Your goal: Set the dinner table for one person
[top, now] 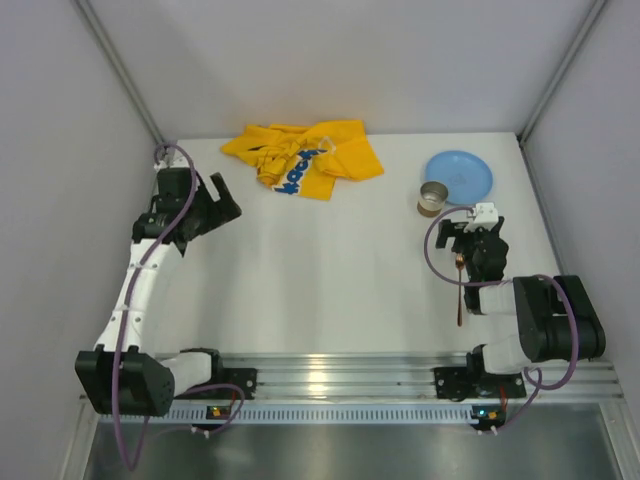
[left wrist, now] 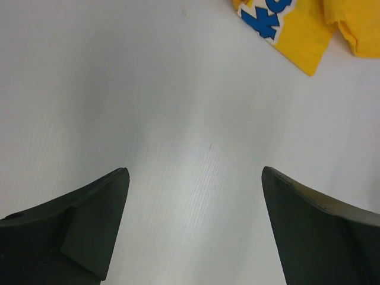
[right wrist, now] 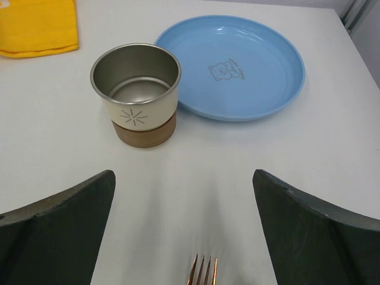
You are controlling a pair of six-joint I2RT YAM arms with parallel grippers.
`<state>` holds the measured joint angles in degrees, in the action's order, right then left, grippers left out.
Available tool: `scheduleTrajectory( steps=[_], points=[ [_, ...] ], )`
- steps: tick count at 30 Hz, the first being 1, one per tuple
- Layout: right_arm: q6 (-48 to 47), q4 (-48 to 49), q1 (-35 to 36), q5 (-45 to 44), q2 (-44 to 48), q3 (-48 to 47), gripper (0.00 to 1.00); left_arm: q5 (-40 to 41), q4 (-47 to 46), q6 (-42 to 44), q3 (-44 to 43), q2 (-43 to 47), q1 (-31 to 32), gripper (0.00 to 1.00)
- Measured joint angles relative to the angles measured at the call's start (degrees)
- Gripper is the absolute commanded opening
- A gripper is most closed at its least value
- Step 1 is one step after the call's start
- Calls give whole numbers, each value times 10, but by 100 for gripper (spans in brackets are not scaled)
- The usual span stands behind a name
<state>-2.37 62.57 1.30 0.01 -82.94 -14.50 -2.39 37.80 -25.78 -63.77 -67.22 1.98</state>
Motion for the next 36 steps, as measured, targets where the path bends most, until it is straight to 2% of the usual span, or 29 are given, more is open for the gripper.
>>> scheduleTrajectory(
  steps=[3, 7, 11, 14, 16, 18, 23, 25, 31, 34, 36],
  points=[
    [0, 0, 0, 0, 0, 0, 100, 61, 29, -40, -43, -12, 0, 98],
    [0, 0, 0, 0, 0, 0, 100, 148, 95, -128, -60, -16, -8, 99],
    [0, 0, 0, -9, 0, 0, 100, 144, 113, -149, -59, -31, -15, 98],
    [0, -4, 3, -24, 2, 0, 100, 94, 81, -149, -52, -50, -15, 98],
    [-2, -66, 13, -42, 23, -16, 100, 53, 52, -151, -51, -78, -14, 98],
    [19, -175, 26, -63, 57, -68, 100, 24, 20, -151, -55, -122, -7, 99],
    [225, -418, 23, -68, 79, -298, 100, -7, -19, -155, -119, -263, 31, 97],
    [284, -458, 19, -26, 82, -353, 100, -17, -25, -164, -162, -320, 52, 96],
    [402, -549, 20, 80, 122, -342, 100, -16, -17, -174, -361, -499, 117, 96],
    [416, -618, 20, 100, 148, -339, 100, -12, -14, -175, -450, -574, 135, 96],
    [416, -659, 20, 106, 179, -339, 100, -9, -11, -176, -478, -608, 138, 96]
  ],
)
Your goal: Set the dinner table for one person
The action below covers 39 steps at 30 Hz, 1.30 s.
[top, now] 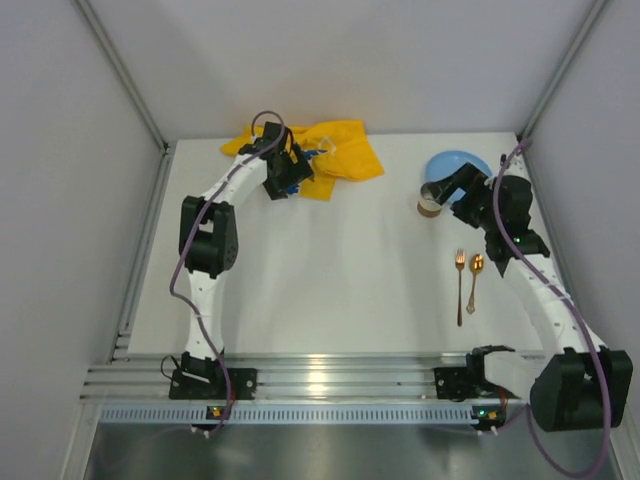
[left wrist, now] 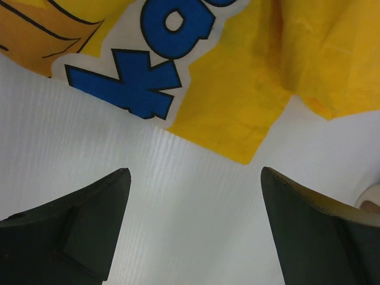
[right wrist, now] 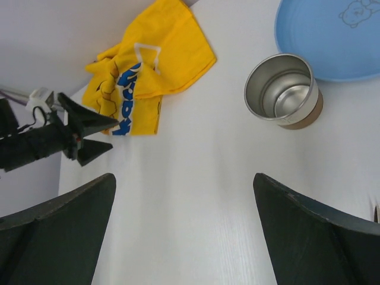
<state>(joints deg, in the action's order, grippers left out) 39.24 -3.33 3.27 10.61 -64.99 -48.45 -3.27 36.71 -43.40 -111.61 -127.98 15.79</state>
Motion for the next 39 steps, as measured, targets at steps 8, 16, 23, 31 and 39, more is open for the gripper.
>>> scheduleTrajectory(
  steps=[8, 16, 23, 31, 39],
  points=[
    [-1, -82, 0, -4, 122, -8, 100, 18, 39, -4, -53, -75, -5, 95],
    [0, -131, 0, -3, 147, -8, 100, 19, 38, -19, -116, -121, -2, 84],
    [-7, -165, 0, 5, 135, -23, 100, -5, 12, -49, -190, -182, 3, 19],
    [-23, -184, 5, 18, 118, -49, 100, -49, -21, -48, -194, -196, 5, 0],
    [-20, -186, 31, 28, 92, -49, 100, 5, 20, 33, -41, -47, 30, 0]
  ],
)
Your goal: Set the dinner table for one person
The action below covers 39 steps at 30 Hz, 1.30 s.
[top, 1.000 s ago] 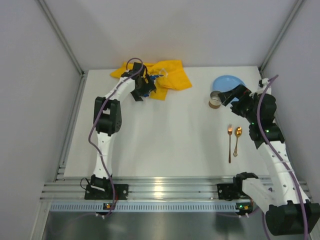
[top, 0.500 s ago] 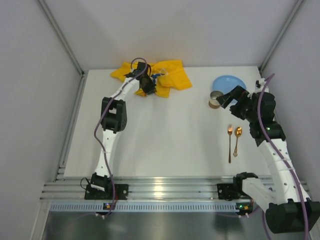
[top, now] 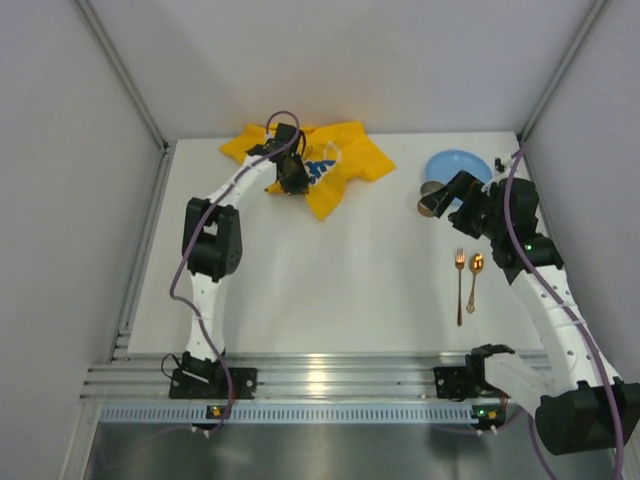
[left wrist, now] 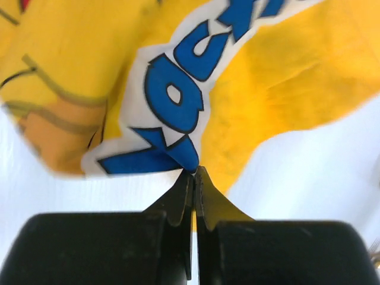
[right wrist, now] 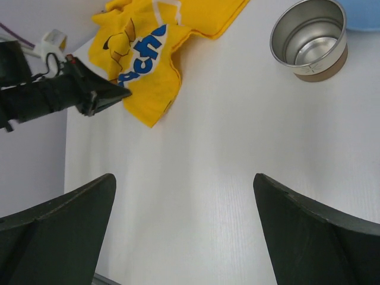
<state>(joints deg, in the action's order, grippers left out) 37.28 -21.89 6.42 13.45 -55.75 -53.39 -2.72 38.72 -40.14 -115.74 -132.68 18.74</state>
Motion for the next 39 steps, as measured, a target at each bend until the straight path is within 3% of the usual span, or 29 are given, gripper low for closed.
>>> scheduleTrajectory(
  steps=[7, 8, 9, 10, 13, 17, 21, 24, 28, 31, 39],
  points=[
    [3, -1, 3, 2, -19, 0, 100, 69, 13, 38, 213, 292, 150, 0],
    [4, -1, 3, 2, -20, 0, 100, 68, 20, 37, 229, 320, 184, 19],
    [5, -2, 3, 2, -23, 0, 100, 66, 26, 37, 238, 339, 212, 50],
    [5, -3, 3, 2, -25, 0, 100, 62, 36, 35, 242, 351, 240, 98],
    [9, -8, 3, 3, -35, -1, 100, 58, 70, 21, 244, 364, 279, 99],
    [16, -24, 3, 4, -44, -6, 100, 104, 114, 11, 246, 381, 268, 98],
    [27, -39, 3, 5, -37, -7, 100, 153, 126, 15, 248, 405, 221, 98],
    [40, -46, 8, 5, -15, 6, 100, 161, 106, 35, 273, 411, 139, 98],
    [61, -61, 39, 2, 11, 33, 100, 160, 82, 70, 283, 349, 6, 97],
    [74, -76, 76, -10, 4, 46, 100, 154, 53, 97, 283, 283, -46, 96],
    [89, -93, 115, -33, -96, 30, 100, 115, 47, 122, 218, 125, -48, 97]
  ],
)
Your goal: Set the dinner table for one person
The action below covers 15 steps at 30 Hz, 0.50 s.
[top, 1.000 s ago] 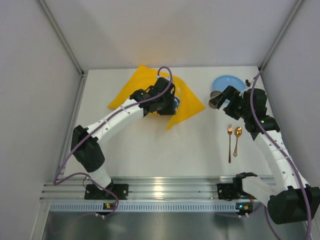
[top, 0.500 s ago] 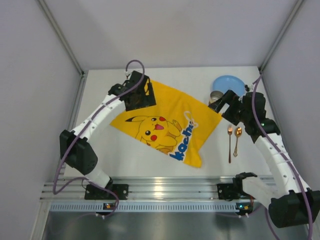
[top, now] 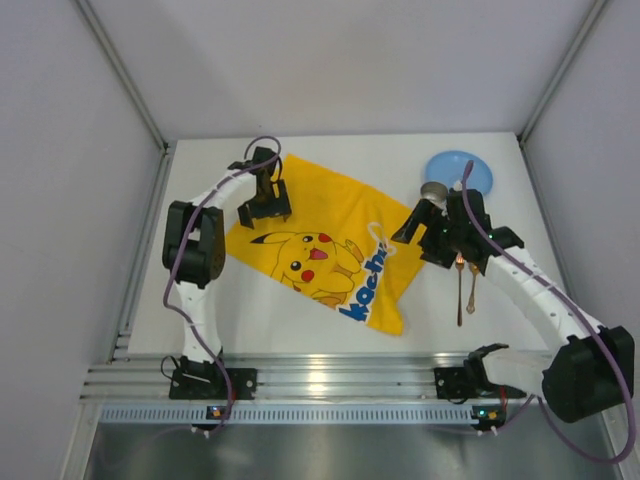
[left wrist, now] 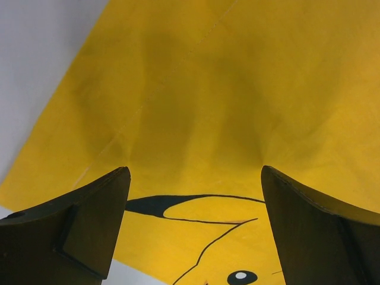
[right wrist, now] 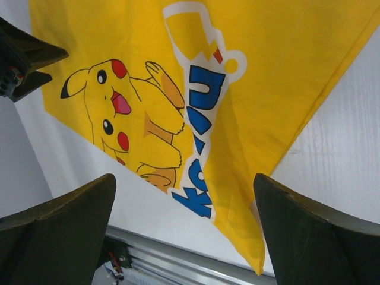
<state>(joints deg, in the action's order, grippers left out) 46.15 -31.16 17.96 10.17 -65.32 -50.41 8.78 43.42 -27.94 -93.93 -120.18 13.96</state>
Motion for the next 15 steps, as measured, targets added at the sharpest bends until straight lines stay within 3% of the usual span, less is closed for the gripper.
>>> scheduleTrajectory(
  steps=[6, 15],
  points=[
    [-1, 3, 14, -8, -54, -34, 100, -4, -15, -4, 25, 2, -6, 97],
    [-23, -2, 15, -59, -132, -65, 100, 0, -62, -45, 259, 155, -22, 96]
  ],
)
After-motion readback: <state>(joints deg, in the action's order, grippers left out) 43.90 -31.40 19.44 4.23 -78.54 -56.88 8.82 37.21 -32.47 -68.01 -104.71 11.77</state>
